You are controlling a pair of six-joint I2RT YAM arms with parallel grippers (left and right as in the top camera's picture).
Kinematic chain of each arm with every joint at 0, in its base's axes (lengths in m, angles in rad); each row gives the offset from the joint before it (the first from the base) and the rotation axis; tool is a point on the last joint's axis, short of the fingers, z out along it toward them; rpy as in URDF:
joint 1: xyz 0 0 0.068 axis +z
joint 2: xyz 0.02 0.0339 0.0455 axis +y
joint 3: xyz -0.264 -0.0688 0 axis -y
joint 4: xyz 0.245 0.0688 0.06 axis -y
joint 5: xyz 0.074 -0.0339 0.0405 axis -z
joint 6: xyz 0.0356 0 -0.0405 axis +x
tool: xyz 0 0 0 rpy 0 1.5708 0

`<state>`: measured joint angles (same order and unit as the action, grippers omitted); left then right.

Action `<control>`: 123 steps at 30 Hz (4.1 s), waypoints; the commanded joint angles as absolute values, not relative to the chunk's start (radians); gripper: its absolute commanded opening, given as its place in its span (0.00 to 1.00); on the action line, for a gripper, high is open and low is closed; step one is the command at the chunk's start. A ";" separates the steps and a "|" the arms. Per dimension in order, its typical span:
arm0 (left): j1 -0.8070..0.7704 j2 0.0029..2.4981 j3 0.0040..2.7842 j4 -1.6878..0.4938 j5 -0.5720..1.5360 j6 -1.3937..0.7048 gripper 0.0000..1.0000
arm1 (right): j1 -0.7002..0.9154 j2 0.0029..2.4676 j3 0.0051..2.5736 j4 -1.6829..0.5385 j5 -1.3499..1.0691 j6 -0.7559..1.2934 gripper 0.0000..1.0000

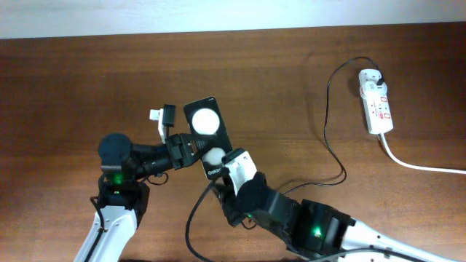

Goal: Plug charger to phone and switch on socket
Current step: 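Lower the phone flat onto the table with the left gripper and release, then move the right gripper over the power strip switch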

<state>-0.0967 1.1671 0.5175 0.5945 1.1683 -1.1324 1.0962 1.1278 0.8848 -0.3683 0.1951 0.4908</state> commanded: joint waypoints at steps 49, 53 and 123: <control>-0.338 1.985 1.261 -0.563 0.443 -0.394 0.41 | 1.093 0.333 0.937 -1.023 0.612 0.671 0.88; -0.338 1.985 1.261 -0.564 0.443 -0.394 0.49 | 1.093 0.333 0.937 -1.036 0.609 0.672 0.88; -0.064 0.241 1.530 -1.687 -0.098 -0.185 0.99 | -0.239 1.393 1.297 -1.110 -0.006 0.518 0.05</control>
